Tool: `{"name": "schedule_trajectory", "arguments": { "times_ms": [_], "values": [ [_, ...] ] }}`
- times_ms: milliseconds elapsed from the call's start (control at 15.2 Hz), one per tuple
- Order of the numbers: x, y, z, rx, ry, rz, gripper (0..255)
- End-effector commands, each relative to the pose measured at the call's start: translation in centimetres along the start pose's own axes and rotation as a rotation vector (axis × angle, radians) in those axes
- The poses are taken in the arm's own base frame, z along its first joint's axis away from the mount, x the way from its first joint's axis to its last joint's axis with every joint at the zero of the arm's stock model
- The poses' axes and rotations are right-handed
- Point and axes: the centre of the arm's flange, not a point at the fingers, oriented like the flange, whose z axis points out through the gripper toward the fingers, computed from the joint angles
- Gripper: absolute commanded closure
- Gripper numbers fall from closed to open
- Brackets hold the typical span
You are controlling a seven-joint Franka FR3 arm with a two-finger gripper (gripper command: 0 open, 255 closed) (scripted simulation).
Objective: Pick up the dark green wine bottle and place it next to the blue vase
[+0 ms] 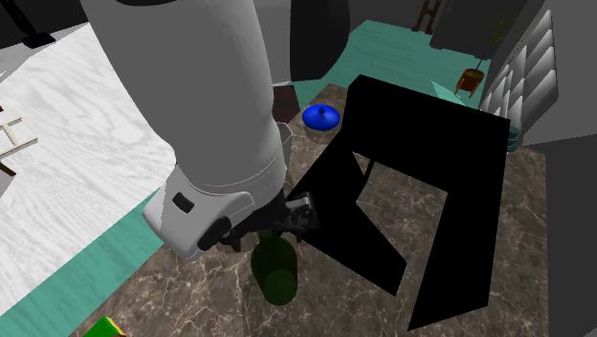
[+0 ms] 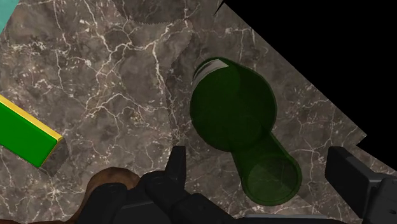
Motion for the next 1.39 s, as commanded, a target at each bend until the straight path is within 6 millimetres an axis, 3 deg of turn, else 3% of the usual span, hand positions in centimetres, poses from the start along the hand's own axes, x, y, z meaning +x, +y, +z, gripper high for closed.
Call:
{"name": "schedule_trajectory", "arguments": {
  "times_ms": [0,66,660,1320],
  "values": [
    [0.0,0.0,0.0,0.0,0.0,0.0,0],
    [0.0,0.0,0.0,0.0,0.0,0.0,255],
    [0.0,0.0,0.0,0.0,0.0,0.0,255],
    [0.0,-0.3,-5.3,0.0,0.0,0.0,255]
  ]
}}
